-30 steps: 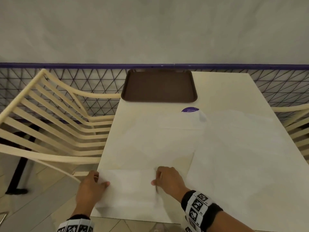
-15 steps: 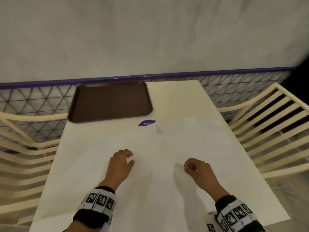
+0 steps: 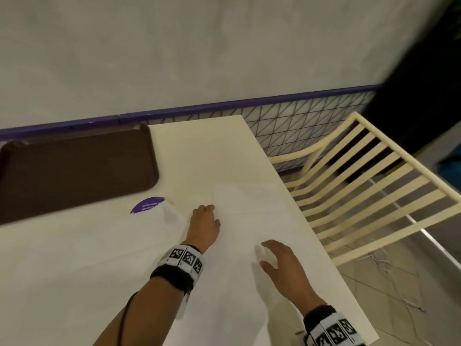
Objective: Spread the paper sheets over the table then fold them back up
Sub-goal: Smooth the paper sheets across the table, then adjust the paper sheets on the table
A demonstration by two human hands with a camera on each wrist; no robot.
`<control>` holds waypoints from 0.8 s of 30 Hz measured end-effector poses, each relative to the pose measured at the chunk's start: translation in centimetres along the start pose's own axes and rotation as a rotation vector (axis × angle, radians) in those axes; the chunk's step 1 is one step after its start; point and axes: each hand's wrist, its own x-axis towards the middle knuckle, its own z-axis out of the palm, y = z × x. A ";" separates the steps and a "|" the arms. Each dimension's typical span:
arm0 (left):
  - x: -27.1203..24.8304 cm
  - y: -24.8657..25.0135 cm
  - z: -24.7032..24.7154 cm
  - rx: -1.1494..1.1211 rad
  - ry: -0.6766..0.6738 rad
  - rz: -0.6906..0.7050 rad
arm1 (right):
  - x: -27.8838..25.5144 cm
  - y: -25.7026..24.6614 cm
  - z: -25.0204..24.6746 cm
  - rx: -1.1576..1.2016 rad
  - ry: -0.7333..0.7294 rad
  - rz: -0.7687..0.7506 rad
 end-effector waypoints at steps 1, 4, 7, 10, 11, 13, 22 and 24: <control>0.5 0.8 0.2 -0.021 -0.001 -0.029 | 0.5 0.3 0.1 -0.013 -0.004 -0.010; 2.2 2.5 0.8 -0.128 0.003 -0.159 | 1.9 1.2 0.4 -0.093 -0.051 -0.045; 3.4 3.3 0.8 -0.307 -0.017 -0.308 | 2.4 2.1 0.9 -0.159 -0.062 -0.093; 3.6 4.0 0.6 -0.467 -0.012 -0.380 | 2.3 2.3 0.9 -0.195 -0.057 -0.103; 3.5 4.1 0.6 -0.458 -0.009 -0.351 | 2.4 2.3 0.7 -0.202 -0.063 -0.101; 2.9 4.6 0.3 -0.445 0.037 -0.263 | 2.6 1.8 0.0 -0.183 -0.072 -0.098; -6.6 6.4 -4.5 -0.441 0.181 0.217 | 3.0 -8.8 -4.5 0.658 -0.057 -0.026; -8.8 5.9 -5.6 -0.410 0.155 0.303 | 2.5 -10.6 -4.7 0.756 -0.107 -0.035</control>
